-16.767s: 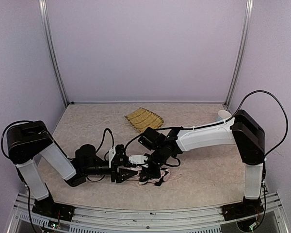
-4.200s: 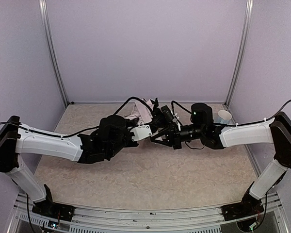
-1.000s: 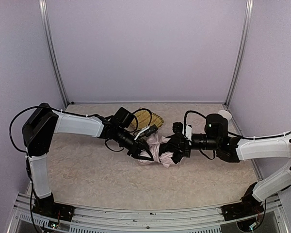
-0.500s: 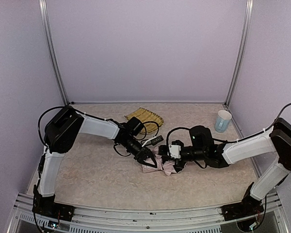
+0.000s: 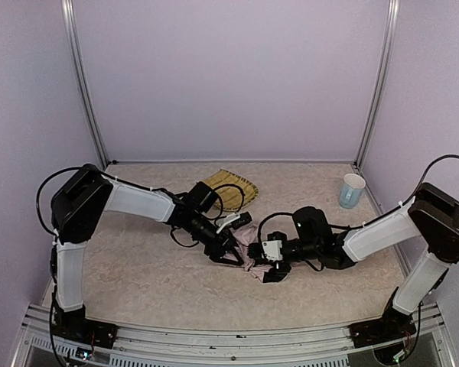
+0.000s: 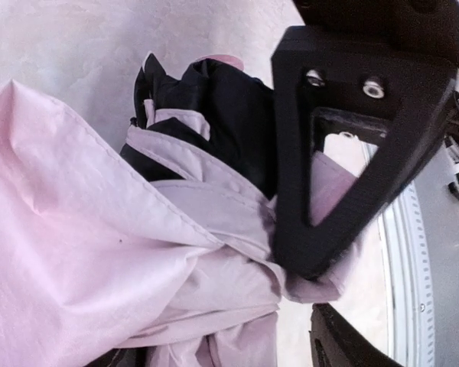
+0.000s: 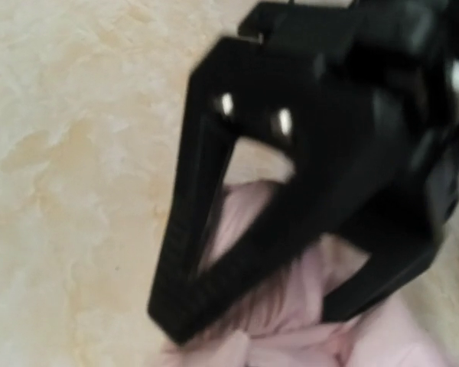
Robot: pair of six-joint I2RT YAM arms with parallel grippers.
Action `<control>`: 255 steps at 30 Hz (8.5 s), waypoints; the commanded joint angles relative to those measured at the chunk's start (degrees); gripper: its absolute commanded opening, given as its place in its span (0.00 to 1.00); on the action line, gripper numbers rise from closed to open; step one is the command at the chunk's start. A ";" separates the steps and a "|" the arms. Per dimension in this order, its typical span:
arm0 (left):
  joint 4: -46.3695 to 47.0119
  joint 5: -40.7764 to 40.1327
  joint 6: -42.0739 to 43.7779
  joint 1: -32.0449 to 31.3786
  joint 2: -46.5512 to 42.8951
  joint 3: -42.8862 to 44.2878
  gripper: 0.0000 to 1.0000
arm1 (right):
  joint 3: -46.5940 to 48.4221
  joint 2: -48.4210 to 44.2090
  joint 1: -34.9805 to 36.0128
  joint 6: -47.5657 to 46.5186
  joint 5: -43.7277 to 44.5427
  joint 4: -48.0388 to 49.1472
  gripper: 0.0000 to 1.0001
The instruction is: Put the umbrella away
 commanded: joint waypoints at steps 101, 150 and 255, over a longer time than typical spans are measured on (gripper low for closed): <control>14.05 -9.46 -2.51 0.56 6.77 -7.47 0.42 | -6.98 -12.92 8.33 -5.30 8.74 -13.23 0.00; -4.88 -30.19 8.82 -10.48 2.66 0.59 0.91 | -6.82 0.74 15.62 -14.05 24.26 -9.67 0.00; 23.91 -13.45 -0.24 -5.55 0.76 -14.92 0.00 | 15.19 0.93 -5.36 6.63 0.82 -29.47 0.45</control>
